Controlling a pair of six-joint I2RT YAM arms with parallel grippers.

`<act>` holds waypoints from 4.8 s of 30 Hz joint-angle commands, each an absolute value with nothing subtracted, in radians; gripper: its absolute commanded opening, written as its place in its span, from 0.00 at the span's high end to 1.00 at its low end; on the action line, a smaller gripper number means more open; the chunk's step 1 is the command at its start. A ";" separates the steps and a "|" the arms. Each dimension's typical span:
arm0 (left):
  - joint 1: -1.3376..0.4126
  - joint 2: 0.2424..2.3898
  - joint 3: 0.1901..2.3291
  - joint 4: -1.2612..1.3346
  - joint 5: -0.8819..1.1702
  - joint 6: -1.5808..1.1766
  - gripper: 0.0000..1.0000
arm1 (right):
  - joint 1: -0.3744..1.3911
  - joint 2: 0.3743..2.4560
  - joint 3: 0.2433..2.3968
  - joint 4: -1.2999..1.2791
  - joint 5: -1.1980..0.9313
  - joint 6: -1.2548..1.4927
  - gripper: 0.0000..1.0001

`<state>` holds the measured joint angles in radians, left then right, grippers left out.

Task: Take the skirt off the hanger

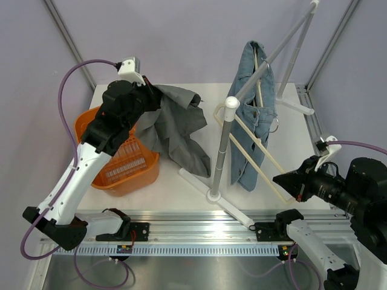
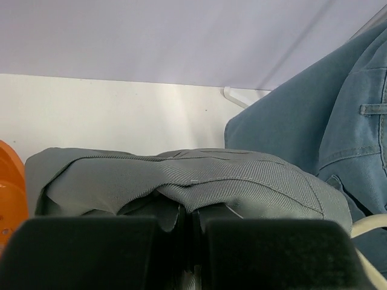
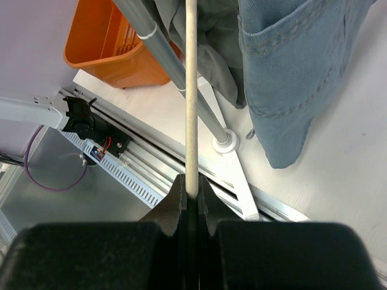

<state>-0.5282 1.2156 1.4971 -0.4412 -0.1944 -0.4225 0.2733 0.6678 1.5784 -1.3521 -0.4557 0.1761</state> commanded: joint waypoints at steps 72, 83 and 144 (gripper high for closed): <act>-0.431 0.894 1.453 -0.949 -0.785 -0.448 1.00 | 0.278 0.706 1.634 -1.324 -0.514 0.071 1.00; -0.345 0.848 1.461 -0.939 -1.017 -0.414 1.00 | 0.278 0.701 1.595 -1.299 -0.532 0.069 1.00; -0.198 0.914 1.170 -0.646 0.156 -0.609 0.01 | 0.278 0.913 1.873 -1.299 -0.482 0.133 1.00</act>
<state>-0.1665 0.9405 1.1351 -0.6636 0.0841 -0.6010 0.2733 0.8574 1.8309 -1.3289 -0.4881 0.1448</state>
